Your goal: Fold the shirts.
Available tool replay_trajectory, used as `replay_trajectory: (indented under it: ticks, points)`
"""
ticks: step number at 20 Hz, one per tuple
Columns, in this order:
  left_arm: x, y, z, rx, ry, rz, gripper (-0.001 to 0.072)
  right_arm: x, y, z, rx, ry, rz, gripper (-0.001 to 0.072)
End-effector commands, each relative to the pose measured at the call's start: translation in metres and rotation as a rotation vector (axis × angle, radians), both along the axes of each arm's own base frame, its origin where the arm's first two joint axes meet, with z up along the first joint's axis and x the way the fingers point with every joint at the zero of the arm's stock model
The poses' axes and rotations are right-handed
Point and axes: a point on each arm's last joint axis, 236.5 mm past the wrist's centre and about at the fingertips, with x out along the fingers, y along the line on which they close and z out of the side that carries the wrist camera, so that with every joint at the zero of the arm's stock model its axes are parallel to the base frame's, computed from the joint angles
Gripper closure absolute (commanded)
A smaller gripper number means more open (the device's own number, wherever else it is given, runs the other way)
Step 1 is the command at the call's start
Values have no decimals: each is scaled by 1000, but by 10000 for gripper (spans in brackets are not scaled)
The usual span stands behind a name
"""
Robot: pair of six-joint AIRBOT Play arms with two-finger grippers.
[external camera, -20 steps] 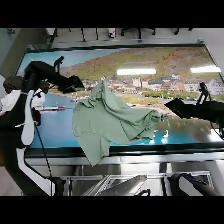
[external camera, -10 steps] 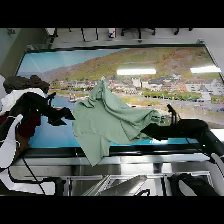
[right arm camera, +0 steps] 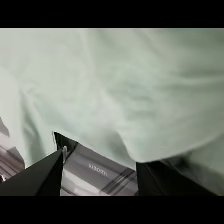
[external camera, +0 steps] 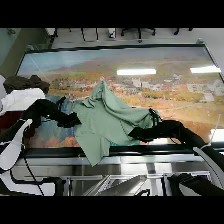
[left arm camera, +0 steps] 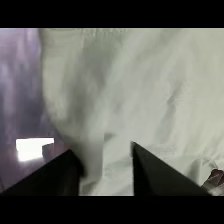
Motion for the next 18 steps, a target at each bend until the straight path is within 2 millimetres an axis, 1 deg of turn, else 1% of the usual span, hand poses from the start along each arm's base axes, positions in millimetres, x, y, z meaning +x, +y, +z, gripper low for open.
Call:
replay_trajectory:
  ticks: [1, 2, 4, 7, 8, 10, 11, 12, 13, 14, 15, 17, 18]
  points:
    - [-14, -19, -3, -33, 27, -87, 670, 18, 6, 1, -11, -37, -15, 260]
    - [-17, -22, -2, -37, 32, -105, 691, 23, 6, 2, -14, -49, -23, 347]
    - [-20, -22, -1, -40, 41, -110, 691, 24, 6, 0, -17, -43, -24, 346]
    - [-21, -21, -1, -42, 46, -110, 691, 11, 11, -1, 1, 0, 14, 346]
    - [-21, -22, -1, -42, 45, -110, 691, 12, 10, -1, -1, -3, 13, 348]
    - [-21, -21, -1, -41, 44, -110, 691, 20, 6, -4, -20, -27, -12, 357]
    - [-21, -21, -1, -41, 44, -110, 691, 20, 6, -5, -22, -27, -12, 511]
    - [-21, -22, -1, -42, 45, -110, 691, 18, 7, -5, -19, -18, -5, 572]
    - [-21, -22, -1, -42, 45, -110, 691, 12, 9, -5, -10, 0, 13, 502]
    - [-21, -22, -1, -42, 46, -110, 691, 4, 11, -3, 3, 24, 37, 377]
    - [-21, -22, -1, -42, 46, -110, 692, -4, 13, 0, 17, 47, 63, 346]
    - [-21, -22, -1, -42, 46, -110, 691, -13, 8, 4, 29, 80, 91, 347]
    - [-21, -22, -1, -42, 46, -110, 691, -13, 3, 5, 31, 90, 82, 347]
